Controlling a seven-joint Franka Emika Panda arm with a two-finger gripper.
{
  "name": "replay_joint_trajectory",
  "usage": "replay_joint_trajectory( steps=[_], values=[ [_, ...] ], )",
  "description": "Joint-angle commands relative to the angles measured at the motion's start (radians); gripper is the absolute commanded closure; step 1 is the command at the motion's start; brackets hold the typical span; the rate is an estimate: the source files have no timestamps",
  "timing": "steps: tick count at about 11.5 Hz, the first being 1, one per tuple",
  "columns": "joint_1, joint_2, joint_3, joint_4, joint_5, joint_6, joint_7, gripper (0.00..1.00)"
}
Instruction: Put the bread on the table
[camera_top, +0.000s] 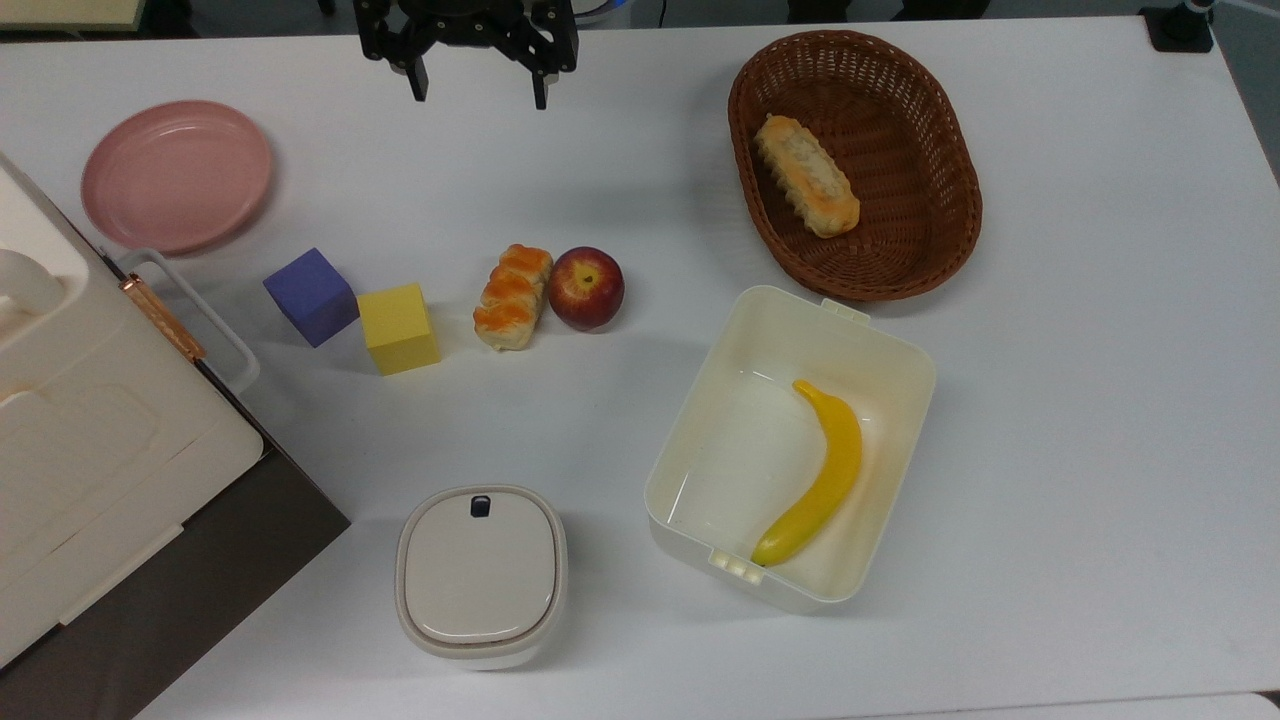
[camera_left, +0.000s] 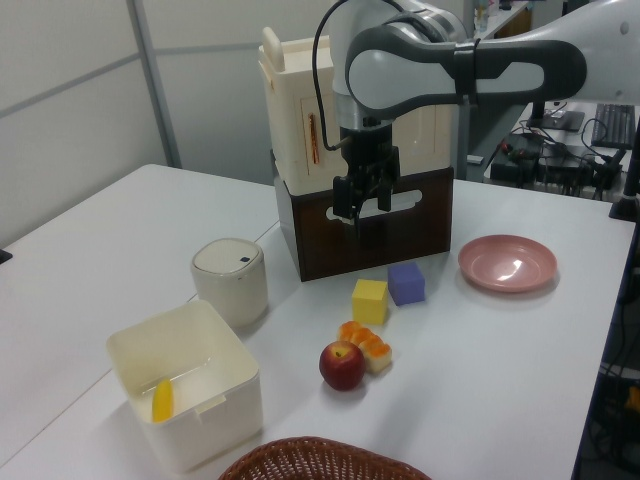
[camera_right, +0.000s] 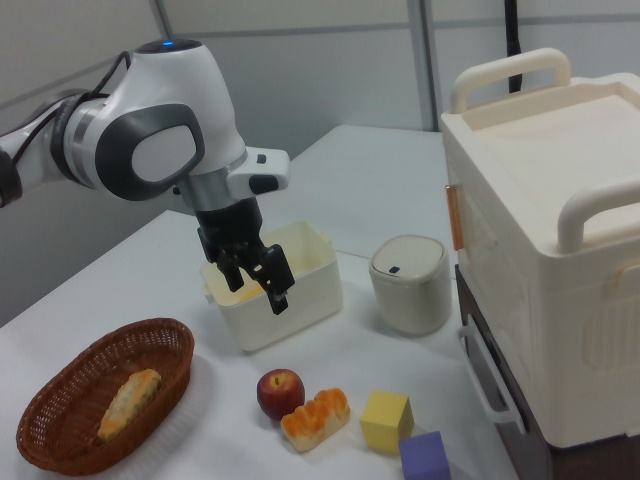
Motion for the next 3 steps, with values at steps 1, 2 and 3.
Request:
replay_joint_trajectory(
  steps=[1,2,3],
  values=[
    [0.017,-0.019,-0.002,-0.019,-0.055,-0.015,0.045,0.00],
    [0.016,-0.019,-0.002,-0.017,-0.056,-0.015,0.045,0.00],
    [0.016,-0.019,-0.002,-0.017,-0.056,-0.018,0.045,0.00]
  ],
)
